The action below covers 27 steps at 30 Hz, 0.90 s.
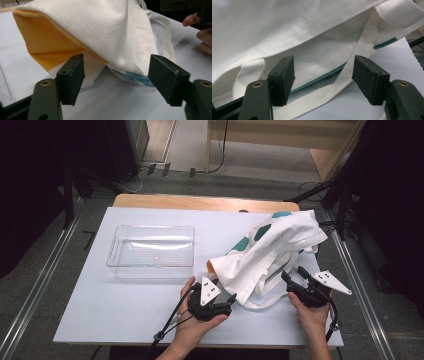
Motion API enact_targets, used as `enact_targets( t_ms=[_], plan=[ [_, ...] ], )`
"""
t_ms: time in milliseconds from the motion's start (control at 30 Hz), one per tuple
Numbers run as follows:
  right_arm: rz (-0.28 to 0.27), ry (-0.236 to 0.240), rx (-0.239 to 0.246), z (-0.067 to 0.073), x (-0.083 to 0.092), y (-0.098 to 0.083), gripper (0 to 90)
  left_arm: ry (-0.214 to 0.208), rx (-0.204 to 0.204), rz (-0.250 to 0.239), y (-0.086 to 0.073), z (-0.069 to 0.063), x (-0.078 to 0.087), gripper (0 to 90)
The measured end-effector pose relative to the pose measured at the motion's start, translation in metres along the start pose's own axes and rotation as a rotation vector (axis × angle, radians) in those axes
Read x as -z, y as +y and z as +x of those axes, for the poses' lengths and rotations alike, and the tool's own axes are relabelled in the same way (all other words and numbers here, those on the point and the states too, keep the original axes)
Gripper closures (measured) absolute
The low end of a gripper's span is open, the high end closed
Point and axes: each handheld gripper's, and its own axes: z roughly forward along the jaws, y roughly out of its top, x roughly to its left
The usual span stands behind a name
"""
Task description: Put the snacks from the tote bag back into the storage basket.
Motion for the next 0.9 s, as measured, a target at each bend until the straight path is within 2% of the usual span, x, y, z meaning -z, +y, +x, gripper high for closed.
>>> enact_targets(
  t_ms=[133,167,267,300,333,367,567,667,900],
  plan=[
    [0.011,-0.003,0.012,0.001,-0.001,-0.001,35.2,-0.006,0.017,0.002,0.001,-0.001,-0.003,37.7],
    [0.014,-0.002,0.006,0.002,-0.001,-0.002,35.2,-0.028,0.031,0.006,0.001,-0.001,-0.006,40.6],
    [0.016,-0.004,0.007,0.003,-0.001,-0.002,35.1,-0.051,0.046,0.008,0.002,-0.002,-0.008,51.8],
    [0.019,-0.006,0.016,0.004,-0.001,-0.003,34.9,-0.068,0.076,0.010,0.004,0.001,-0.009,55.4],
    [0.019,-0.006,0.016,0.004,-0.001,-0.003,34.9,-0.068,0.076,0.010,0.004,0.001,-0.009,59.0],
    [0.020,-0.004,0.022,0.005,0.000,-0.003,34.9,-0.080,0.094,0.020,0.006,0.004,-0.010,62.8],
    [0.020,-0.017,0.033,0.003,0.001,-0.003,34.9,-0.106,0.111,0.045,0.008,0.014,-0.014,82.5],
    [0.013,-0.025,0.028,0.000,0.002,-0.002,34.9,-0.103,0.111,0.049,0.008,0.016,-0.014,86.4],
    [-0.006,-0.066,0.010,-0.009,0.007,0.000,34.9,-0.102,0.108,0.068,0.008,0.027,-0.014,87.3]
  ],
)
